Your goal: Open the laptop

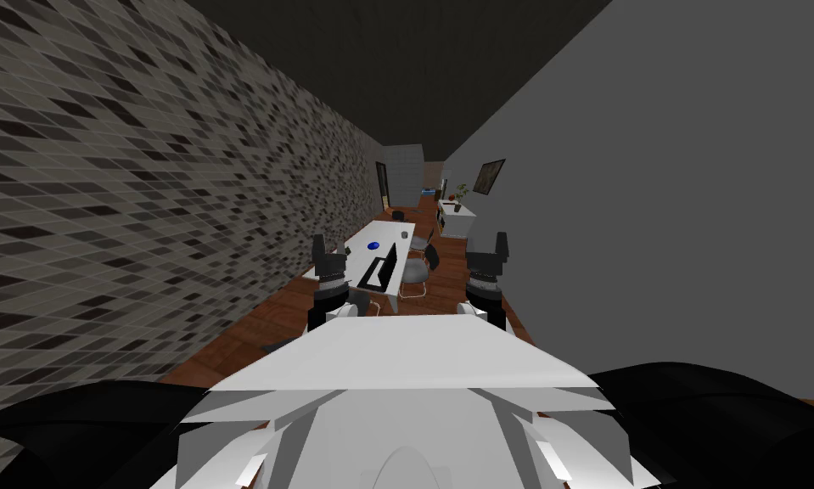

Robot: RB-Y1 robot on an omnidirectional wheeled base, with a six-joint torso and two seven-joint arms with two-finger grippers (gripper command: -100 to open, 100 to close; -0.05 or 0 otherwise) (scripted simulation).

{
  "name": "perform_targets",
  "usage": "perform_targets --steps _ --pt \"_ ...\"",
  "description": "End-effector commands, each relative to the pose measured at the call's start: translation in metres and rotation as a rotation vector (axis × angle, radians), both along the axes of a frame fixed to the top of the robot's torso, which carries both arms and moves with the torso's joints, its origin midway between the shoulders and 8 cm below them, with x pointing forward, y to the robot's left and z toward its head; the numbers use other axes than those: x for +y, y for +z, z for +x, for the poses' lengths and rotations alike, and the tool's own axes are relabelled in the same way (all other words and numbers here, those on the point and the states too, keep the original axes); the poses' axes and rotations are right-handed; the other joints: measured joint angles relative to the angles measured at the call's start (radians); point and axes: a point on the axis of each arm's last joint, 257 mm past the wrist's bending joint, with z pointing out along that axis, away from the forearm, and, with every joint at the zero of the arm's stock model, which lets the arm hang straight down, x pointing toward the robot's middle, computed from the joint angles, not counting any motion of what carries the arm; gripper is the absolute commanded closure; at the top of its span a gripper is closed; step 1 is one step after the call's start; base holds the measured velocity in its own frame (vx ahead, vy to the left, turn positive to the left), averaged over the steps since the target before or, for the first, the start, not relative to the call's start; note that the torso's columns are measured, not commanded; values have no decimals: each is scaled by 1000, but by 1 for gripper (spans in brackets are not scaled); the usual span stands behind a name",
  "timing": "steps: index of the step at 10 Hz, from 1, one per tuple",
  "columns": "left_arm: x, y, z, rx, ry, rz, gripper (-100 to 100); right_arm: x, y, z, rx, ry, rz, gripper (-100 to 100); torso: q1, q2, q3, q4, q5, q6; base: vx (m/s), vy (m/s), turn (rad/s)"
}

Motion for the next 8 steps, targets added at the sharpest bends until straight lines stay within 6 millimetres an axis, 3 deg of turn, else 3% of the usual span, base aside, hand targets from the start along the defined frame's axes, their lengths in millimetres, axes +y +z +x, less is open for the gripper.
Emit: perform_targets --steps 1,8 --pt "0 0 0 0 0 0 0 0 0 0 0 0 0 0 0 40 -82 41 0 0 0 0 0" --pt "0 0 0 0 0 0 0 0 0 0 0 0 0 0 0 544 -1087 544 0 0 0 0 0"
